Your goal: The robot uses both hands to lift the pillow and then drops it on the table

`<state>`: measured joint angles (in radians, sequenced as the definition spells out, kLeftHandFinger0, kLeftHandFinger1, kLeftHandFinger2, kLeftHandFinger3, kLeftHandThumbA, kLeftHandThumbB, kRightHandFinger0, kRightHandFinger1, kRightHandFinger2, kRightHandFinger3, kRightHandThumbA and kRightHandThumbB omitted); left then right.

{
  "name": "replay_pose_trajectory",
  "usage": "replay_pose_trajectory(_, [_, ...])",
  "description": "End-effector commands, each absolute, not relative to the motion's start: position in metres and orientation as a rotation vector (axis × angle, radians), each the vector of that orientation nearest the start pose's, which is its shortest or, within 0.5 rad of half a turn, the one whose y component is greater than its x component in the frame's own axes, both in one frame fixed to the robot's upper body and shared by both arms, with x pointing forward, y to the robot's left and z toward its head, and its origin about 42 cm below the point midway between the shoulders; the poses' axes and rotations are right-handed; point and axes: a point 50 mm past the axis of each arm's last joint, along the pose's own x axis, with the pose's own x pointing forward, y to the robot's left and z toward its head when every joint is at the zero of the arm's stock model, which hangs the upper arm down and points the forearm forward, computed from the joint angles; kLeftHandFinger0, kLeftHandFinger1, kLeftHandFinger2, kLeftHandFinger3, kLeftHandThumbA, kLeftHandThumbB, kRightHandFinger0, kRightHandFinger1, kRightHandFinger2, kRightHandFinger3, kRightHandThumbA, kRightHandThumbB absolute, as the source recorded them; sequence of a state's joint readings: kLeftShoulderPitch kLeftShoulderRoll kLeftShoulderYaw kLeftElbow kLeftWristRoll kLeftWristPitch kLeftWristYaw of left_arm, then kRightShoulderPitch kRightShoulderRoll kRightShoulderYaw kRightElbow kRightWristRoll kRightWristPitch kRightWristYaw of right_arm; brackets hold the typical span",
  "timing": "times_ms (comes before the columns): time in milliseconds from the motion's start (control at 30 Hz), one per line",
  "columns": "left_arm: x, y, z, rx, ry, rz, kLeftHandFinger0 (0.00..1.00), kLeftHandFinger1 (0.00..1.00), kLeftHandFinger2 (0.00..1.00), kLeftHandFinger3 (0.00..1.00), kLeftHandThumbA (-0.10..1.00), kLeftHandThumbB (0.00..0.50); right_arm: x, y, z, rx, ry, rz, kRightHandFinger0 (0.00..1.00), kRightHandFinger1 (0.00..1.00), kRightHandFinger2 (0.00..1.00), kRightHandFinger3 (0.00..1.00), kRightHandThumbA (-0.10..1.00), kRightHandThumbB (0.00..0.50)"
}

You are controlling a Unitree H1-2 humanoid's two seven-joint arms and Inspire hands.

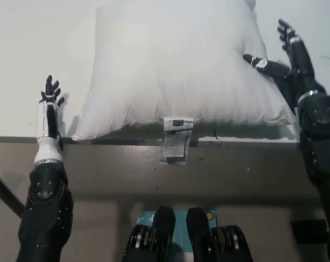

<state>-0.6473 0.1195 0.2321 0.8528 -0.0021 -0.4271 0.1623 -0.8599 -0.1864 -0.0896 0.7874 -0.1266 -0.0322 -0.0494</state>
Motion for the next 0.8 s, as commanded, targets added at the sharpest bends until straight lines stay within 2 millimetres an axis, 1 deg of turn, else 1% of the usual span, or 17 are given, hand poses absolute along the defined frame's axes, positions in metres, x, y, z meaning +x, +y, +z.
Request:
replay_pose_trajectory(0, [0.481, 0.266, 0.156, -0.040, -0.289, 0.229, 1.00, 1.00, 1.00, 1.00, 1.00, 0.004, 0.535, -0.235, 0.235, -0.209, -0.178, -0.048, 1.00, 1.00, 1.00, 1.00, 1.00, 0.195])
replay_pose_trajectory(67, [0.485, 0.258, 0.160, -0.051, -0.296, 0.199, 1.00, 1.00, 1.00, 1.00, 1.00, 0.000, 0.537, -0.232, 0.224, -0.186, -0.135, -0.037, 1.00, 1.00, 1.00, 1.00, 1.00, 0.222])
replay_pose_trajectory(100, [0.488, 0.253, 0.163, -0.055, -0.299, 0.186, 1.00, 1.00, 1.00, 1.00, 1.00, 0.024, 0.537, -0.229, 0.219, -0.167, -0.123, -0.030, 1.00, 1.00, 1.00, 1.00, 1.00, 0.249])
replay_pose_trajectory(167, [0.491, 0.244, 0.167, -0.062, -0.306, 0.178, 1.00, 1.00, 1.00, 1.00, 1.00, 0.038, 0.538, -0.222, 0.214, -0.168, -0.111, -0.024, 1.00, 1.00, 1.00, 1.00, 1.00, 0.240])
replay_pose_trajectory(200, [0.496, 0.229, 0.174, -0.096, -0.319, 0.136, 1.00, 1.00, 1.00, 1.00, 1.00, 0.086, 0.536, -0.206, 0.211, -0.148, -0.100, 0.005, 1.00, 1.00, 1.00, 1.00, 1.00, 0.249])
replay_pose_trajectory(233, [0.497, 0.231, 0.174, -0.095, -0.319, 0.136, 1.00, 1.00, 1.00, 1.00, 1.00, 0.085, 0.537, -0.205, 0.210, -0.146, -0.099, 0.006, 1.00, 1.00, 1.00, 1.00, 1.00, 0.250])
replay_pose_trajectory(267, [0.497, 0.225, 0.177, -0.113, -0.326, 0.116, 1.00, 1.00, 1.00, 1.00, 1.00, 0.100, 0.535, -0.198, 0.207, -0.140, -0.101, 0.018, 1.00, 1.00, 1.00, 1.00, 1.00, 0.260])
replay_pose_trajectory(300, [0.502, 0.206, 0.183, -0.129, -0.330, 0.065, 1.00, 1.00, 1.00, 1.00, 1.00, 0.144, 0.526, -0.177, 0.204, -0.103, -0.088, 0.049, 1.00, 1.00, 1.00, 1.00, 1.00, 0.256])
replay_pose_trajectory(333, [0.504, 0.203, 0.184, -0.124, -0.330, 0.053, 1.00, 1.00, 1.00, 1.00, 1.00, 0.146, 0.524, -0.174, 0.203, -0.090, -0.086, 0.058, 1.00, 1.00, 1.00, 1.00, 1.00, 0.252])
replay_pose_trajectory(367, [0.508, 0.192, 0.189, -0.109, -0.331, 0.022, 1.00, 1.00, 1.00, 1.00, 1.00, 0.161, 0.519, -0.164, 0.199, -0.066, -0.073, 0.071, 1.00, 1.00, 1.00, 1.00, 1.00, 0.264])
replay_pose_trajectory(400, [0.510, 0.186, 0.191, -0.092, -0.329, 0.004, 1.00, 1.00, 1.00, 1.00, 1.00, 0.175, 0.517, -0.160, 0.197, -0.057, -0.065, 0.080, 1.00, 1.00, 1.00, 1.00, 1.00, 0.257])
replay_pose_trajectory(433, [0.514, 0.174, 0.194, -0.067, -0.325, -0.038, 1.00, 1.00, 1.00, 1.00, 1.00, 0.185, 0.512, -0.151, 0.193, -0.026, -0.054, 0.107, 1.00, 1.00, 1.00, 1.00, 1.00, 0.280])
replay_pose_trajectory(467, [0.517, 0.159, 0.199, -0.056, -0.321, -0.089, 1.00, 1.00, 1.00, 1.00, 1.00, 0.184, 0.506, -0.141, 0.187, 0.012, -0.040, 0.133, 1.00, 1.00, 1.00, 1.00, 1.00, 0.298])
replay_pose_trajectory(533, [0.521, 0.154, 0.203, -0.038, -0.321, -0.114, 1.00, 1.00, 1.00, 1.00, 1.00, 0.173, 0.506, -0.133, 0.188, 0.016, -0.036, 0.145, 1.00, 1.00, 1.00, 1.00, 1.00, 0.301])
replay_pose_trajectory(667, [0.525, 0.138, 0.207, 0.007, -0.310, -0.174, 1.00, 1.00, 1.00, 1.00, 1.00, 0.190, 0.506, -0.128, 0.186, -0.026, -0.032, 0.157, 1.00, 1.00, 1.00, 1.00, 1.00, 0.310])
replay_pose_trajectory(700, [0.524, 0.129, 0.205, 0.035, -0.300, -0.207, 1.00, 1.00, 1.00, 1.00, 1.00, 0.181, 0.506, -0.128, 0.185, -0.054, -0.028, 0.160, 1.00, 1.00, 1.00, 1.00, 1.00, 0.293])
replay_pose_trajectory(767, [0.523, 0.124, 0.203, 0.046, -0.294, -0.221, 1.00, 1.00, 1.00, 1.00, 1.00, 0.170, 0.504, -0.126, 0.183, -0.054, -0.023, 0.158, 1.00, 1.00, 1.00, 1.00, 1.00, 0.291])
